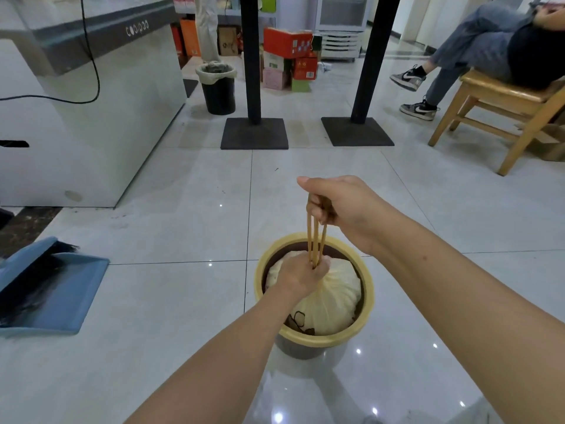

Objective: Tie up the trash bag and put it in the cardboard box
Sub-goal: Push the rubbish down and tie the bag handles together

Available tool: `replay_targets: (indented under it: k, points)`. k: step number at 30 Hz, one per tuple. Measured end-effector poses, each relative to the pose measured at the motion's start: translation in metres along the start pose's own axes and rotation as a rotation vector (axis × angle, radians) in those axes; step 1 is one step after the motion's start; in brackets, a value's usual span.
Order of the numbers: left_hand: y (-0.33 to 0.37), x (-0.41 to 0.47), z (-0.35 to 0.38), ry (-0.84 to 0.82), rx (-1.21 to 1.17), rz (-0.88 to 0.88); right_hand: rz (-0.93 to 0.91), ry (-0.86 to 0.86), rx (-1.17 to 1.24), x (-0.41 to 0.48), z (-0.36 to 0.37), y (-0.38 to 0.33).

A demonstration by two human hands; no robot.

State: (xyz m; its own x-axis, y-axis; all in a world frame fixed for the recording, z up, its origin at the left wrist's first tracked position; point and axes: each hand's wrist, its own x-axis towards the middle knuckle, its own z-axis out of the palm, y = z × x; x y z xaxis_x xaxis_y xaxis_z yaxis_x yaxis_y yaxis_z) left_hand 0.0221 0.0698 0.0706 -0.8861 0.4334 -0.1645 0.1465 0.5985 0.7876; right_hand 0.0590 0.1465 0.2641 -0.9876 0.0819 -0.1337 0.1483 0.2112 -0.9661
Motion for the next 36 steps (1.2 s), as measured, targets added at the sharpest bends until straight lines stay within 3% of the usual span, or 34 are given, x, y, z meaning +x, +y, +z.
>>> replay_targets:
  k: [4,7,9,12,14,22,27,32,36]
  points:
    - [-0.015,0.002,0.002,-0.066,-0.006,-0.027,0.010,0.075,0.156,0.004,-0.009,0.003]
    - [-0.019,-0.007,-0.002,-0.118,0.062,-0.010,0.036,0.027,0.282,0.004,-0.019,0.013]
    - [-0.020,-0.015,-0.002,-0.046,0.031,0.033,0.077,-0.014,0.396,0.006,-0.028,0.019]
    - [-0.010,-0.021,-0.002,0.202,-0.212,0.154,0.116,-0.031,0.520,0.009,-0.035,0.023]
    - [0.002,-0.019,0.000,0.265,-0.325,0.259,0.127,-0.043,0.540,0.008,-0.032,0.022]
    - [-0.001,-0.026,0.016,0.074,-0.174,0.200,0.127,0.035,0.559,0.015,-0.044,0.019]
    - [-0.008,-0.037,0.013,-0.001,-0.251,0.208,0.079,0.035,0.369,0.007,-0.052,0.038]
    - [0.019,-0.035,-0.005,0.264,-0.645,0.201,0.139,0.225,0.128,0.007,-0.063,0.038]
    - [0.034,-0.033,-0.014,0.368,-0.749,0.063,0.091,0.339,-0.011,0.007,-0.055,0.035]
